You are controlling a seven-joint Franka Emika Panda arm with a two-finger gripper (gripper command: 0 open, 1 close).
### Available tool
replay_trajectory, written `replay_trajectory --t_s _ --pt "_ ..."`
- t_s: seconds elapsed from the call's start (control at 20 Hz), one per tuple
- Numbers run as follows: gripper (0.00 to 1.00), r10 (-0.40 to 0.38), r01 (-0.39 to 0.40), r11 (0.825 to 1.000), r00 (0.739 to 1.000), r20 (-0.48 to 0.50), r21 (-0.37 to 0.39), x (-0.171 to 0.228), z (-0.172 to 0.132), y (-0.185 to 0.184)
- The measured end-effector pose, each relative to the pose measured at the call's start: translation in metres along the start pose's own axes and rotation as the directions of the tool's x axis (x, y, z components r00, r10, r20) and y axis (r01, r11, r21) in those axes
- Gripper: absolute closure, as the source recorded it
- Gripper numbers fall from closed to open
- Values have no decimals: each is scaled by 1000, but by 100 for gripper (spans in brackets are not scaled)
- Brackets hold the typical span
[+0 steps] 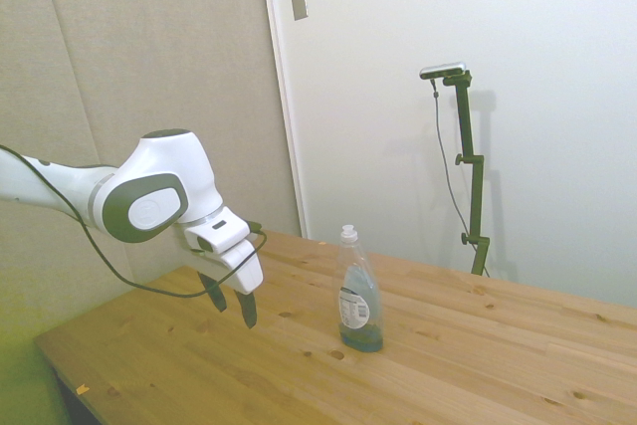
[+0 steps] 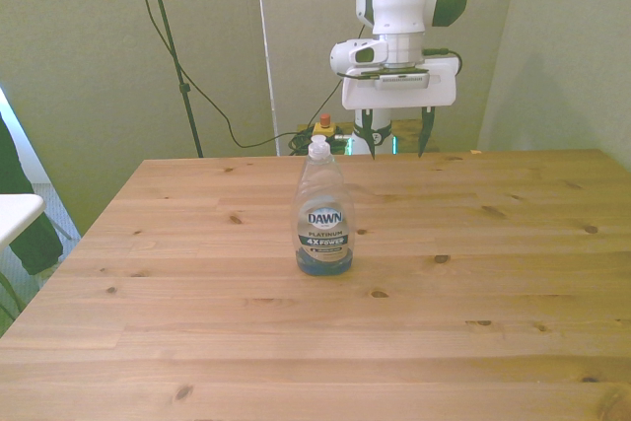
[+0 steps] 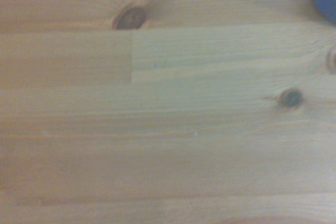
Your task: Knock down the dish soap
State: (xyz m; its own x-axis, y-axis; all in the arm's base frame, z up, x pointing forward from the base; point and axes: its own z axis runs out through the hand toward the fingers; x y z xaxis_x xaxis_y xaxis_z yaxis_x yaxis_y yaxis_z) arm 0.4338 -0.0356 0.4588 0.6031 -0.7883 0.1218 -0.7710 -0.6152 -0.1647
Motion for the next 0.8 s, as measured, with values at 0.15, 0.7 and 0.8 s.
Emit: replay_trajectory --t_s 0.15,0.7,0.8 --pt "100 32 -32 999 999 -24 3 28 -7 0" --pt "100 120 -123 991 991 -59 -47 114 14 -8" --pt "100 139 -143 988 988 -73 -56 127 16 -7"
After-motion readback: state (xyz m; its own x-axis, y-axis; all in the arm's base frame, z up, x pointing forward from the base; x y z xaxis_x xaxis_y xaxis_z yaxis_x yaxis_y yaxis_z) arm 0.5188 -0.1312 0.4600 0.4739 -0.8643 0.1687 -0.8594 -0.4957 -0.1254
